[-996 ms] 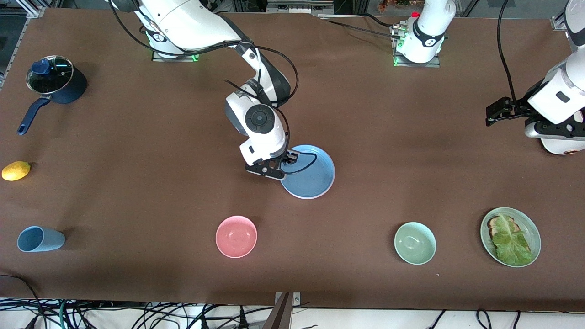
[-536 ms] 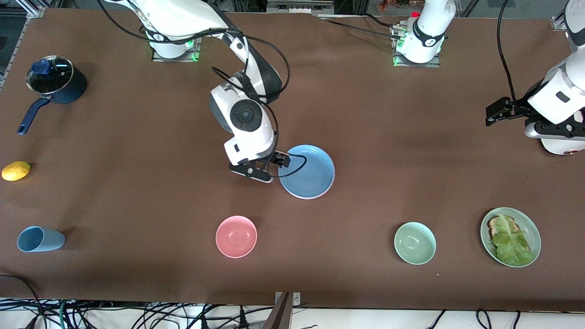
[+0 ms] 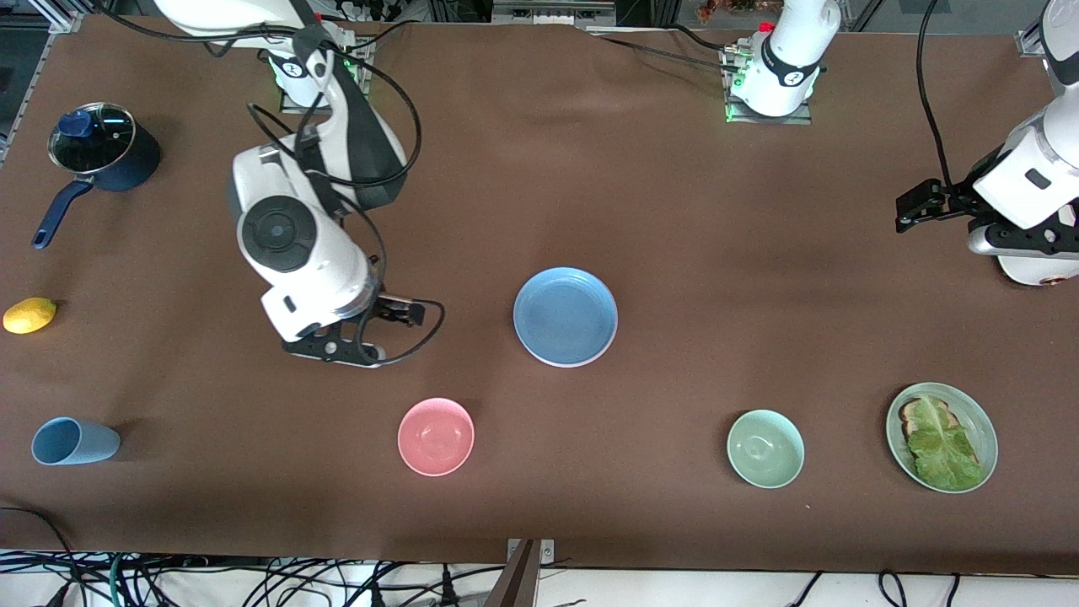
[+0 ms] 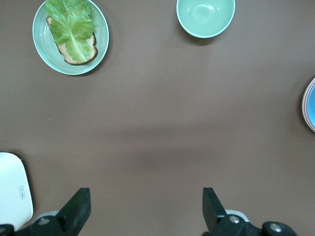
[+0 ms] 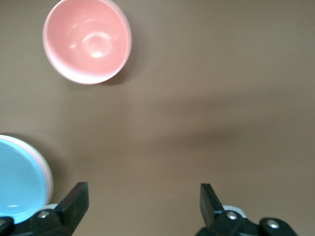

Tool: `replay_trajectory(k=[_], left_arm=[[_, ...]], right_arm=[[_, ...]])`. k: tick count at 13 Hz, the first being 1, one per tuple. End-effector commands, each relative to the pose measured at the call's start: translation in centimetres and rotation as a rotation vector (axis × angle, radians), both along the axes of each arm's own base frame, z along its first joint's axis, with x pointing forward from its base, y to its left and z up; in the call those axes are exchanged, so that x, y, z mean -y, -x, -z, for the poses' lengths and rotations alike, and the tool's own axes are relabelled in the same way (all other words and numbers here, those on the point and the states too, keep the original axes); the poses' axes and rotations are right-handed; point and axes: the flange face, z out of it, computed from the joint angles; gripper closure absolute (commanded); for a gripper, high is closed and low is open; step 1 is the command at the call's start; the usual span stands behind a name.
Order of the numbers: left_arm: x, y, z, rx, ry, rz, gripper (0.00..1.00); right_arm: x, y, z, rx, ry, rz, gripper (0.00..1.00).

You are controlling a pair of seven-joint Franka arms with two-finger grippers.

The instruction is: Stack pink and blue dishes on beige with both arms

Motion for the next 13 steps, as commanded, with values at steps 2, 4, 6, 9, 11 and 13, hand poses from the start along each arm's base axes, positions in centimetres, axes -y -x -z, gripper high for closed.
replay_trajectory(k=[2, 4, 6, 9, 11, 13], left_arm=[[0.1, 0.6, -0.3, -0.004, 0.014, 0.008, 0.0], [0.1, 0.6, -0.4, -0.005, 0.014, 0.008, 0.0], [0.1, 0.6, -0.3, -0.007, 0.014, 0.008, 0.0], [0.1, 0.6, -0.4, -0.005, 0.014, 0.008, 0.0], [0.1, 0.6, -0.4, -0.005, 0.014, 0.008, 0.0], [0.1, 0.6, -0.3, -0.007, 0.014, 0.008, 0.0]], right_arm=[[6.0, 2.0, -8.0, -0.034, -0.002, -0.084, 0.0], [10.5, 4.5, -11.4, -0.035, -0.036, -0.12, 0.0], [14.3, 7.0, -12.5, -0.051, -0.072, -0.139, 0.0], [19.5, 8.4, -14.4, -0.059, -0.096, -0.163, 0.0], [21.1, 8.1, -14.9, -0.048, -0.094, -0.187, 0.0], [21.4, 7.6, -15.3, -0.037, -0.07, -0.179, 0.0]])
